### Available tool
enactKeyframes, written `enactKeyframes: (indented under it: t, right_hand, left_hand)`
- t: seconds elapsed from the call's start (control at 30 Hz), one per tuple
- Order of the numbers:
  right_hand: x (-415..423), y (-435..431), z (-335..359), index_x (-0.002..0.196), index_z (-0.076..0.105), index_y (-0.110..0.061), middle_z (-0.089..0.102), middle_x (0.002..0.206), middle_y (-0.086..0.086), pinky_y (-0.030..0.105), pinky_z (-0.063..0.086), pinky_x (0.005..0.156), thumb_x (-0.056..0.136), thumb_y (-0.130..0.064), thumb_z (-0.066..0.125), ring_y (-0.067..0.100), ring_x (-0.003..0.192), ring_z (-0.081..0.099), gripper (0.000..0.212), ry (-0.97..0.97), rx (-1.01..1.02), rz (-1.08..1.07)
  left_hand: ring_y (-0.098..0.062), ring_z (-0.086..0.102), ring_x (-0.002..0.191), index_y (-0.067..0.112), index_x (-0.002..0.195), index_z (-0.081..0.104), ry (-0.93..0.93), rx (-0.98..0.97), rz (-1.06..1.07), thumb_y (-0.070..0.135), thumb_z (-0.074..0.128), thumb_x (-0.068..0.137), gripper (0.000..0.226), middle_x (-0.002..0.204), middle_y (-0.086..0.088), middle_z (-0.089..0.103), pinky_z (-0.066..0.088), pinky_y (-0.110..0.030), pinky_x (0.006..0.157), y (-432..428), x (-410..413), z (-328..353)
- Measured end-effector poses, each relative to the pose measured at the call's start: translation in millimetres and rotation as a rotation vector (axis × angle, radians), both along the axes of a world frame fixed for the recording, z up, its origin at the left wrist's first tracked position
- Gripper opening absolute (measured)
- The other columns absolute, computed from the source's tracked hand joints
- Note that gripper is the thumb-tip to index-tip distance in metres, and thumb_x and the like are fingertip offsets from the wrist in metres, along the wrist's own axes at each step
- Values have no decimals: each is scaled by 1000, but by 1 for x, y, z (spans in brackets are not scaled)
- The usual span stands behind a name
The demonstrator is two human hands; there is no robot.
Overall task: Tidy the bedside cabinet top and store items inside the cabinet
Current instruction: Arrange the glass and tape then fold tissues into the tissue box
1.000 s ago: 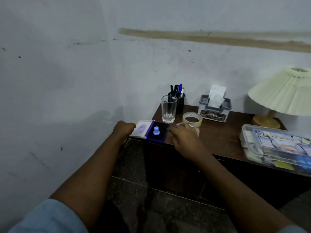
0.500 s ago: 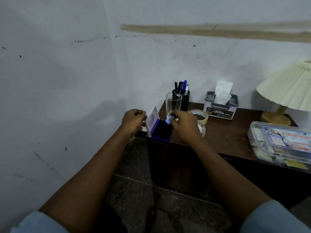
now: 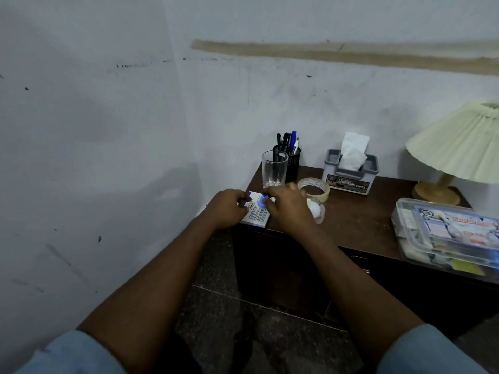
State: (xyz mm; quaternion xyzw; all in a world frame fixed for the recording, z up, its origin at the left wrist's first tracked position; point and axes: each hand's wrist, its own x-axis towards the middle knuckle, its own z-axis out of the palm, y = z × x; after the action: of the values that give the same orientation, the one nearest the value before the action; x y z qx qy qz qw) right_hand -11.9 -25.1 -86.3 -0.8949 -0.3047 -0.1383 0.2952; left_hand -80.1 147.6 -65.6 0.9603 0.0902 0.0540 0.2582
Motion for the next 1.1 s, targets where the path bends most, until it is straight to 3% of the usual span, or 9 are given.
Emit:
enactKeyframes:
  t: [0.2,0.53,0.67,0.83,0.97,1.1]
  right_hand:
    - [0,7,-7,113,71,-27,73,110,2,45,33,94,94,-30,59,28,112,51,23,-40,-173,47]
    - [5,-9,-1,121,70,-29,71,119,0,43,45,91,93,-26,61,26,111,54,29,38,-73,65]
    - [14,-27,12,111,73,-26,74,108,0,46,47,92,94,-24,59,25,105,61,23,29,-34,-15]
    - [36,-71,21,102,74,-20,76,98,4,43,53,85,91,-17,56,30,97,65,21,35,32,-262]
    - [45,-98,13,108,72,-16,73,106,9,45,55,84,91,-15,53,31,101,64,26,133,0,-276]
    - [38,-103,9,107,69,-27,70,112,3,51,48,94,91,-43,57,33,114,55,26,195,-96,-160]
  left_hand:
    - [-21,64,112,13,132,66,10,4,9,20,66,95,38,130,-6,68,51,-28,91,3,2,-2]
    - [-21,64,111,20,128,68,-88,16,85,28,62,96,34,129,-4,68,44,-25,78,-4,9,-5]
    - [-23,63,117,22,131,65,-170,22,123,34,59,97,37,135,-3,65,54,-39,94,-13,14,-2]
    - [-34,50,130,28,141,51,-214,54,101,37,58,92,50,142,-6,56,43,-53,104,-31,28,1]
    - [-35,43,137,31,154,28,-259,41,103,39,57,90,70,156,-5,42,38,-56,105,-43,45,3]
    - [-36,45,135,41,157,12,-269,25,136,38,59,91,81,154,-7,42,39,-60,105,-54,63,8]
